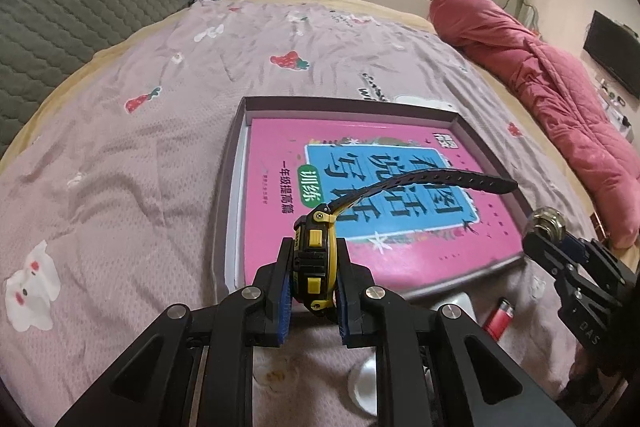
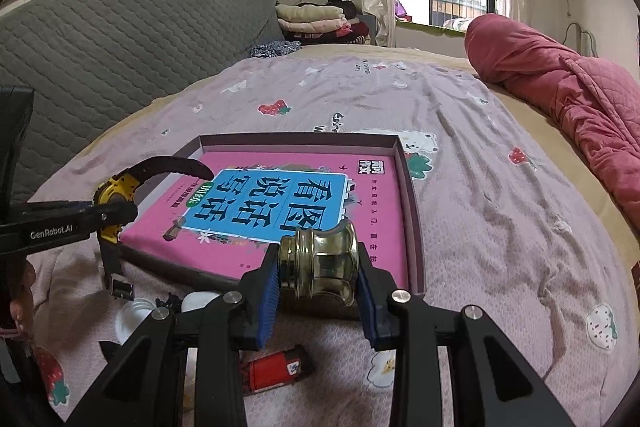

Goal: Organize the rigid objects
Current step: 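Carry the brass cylinder and yellow watch up toward the grey tray with both tools, then open the right tool over the pink book while the left tool lowers and releases the watch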

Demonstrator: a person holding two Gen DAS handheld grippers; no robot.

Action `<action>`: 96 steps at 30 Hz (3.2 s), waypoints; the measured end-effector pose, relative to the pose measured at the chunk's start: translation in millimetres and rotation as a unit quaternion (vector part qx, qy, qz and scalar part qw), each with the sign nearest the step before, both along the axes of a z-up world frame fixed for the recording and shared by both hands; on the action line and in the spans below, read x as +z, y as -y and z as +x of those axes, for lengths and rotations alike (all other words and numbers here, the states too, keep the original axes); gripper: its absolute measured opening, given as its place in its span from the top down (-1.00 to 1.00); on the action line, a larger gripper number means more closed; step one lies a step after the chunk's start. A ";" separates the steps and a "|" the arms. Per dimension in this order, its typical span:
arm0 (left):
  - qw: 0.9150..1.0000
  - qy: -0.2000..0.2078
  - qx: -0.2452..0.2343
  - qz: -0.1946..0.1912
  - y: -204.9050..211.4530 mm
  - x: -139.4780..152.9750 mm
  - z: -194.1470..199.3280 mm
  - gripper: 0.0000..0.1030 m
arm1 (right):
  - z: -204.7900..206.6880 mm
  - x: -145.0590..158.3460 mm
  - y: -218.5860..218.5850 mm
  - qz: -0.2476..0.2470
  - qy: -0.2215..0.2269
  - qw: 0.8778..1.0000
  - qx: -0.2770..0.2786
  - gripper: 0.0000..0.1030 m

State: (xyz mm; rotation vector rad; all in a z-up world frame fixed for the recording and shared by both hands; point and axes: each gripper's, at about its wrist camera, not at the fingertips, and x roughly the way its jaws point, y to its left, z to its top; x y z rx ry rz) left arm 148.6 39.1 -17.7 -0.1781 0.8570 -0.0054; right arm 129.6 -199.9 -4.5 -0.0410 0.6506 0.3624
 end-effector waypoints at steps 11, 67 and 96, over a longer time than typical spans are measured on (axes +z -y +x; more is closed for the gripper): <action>1.000 -0.003 0.001 0.007 0.2 -5.3 18.2 0.65 | 16.6 -8.4 -1.0 -0.019 -0.008 1.000 -0.016 0.33; 1.000 0.011 0.019 0.008 -13.3 2.4 31.1 0.64 | 27.6 -12.4 17.7 -0.003 -0.022 0.998 -0.054 0.05; 0.999 0.023 0.031 0.018 -24.7 13.7 0.1 0.05 | 16.2 -1.2 13.8 -0.001 0.005 0.999 -0.035 -0.05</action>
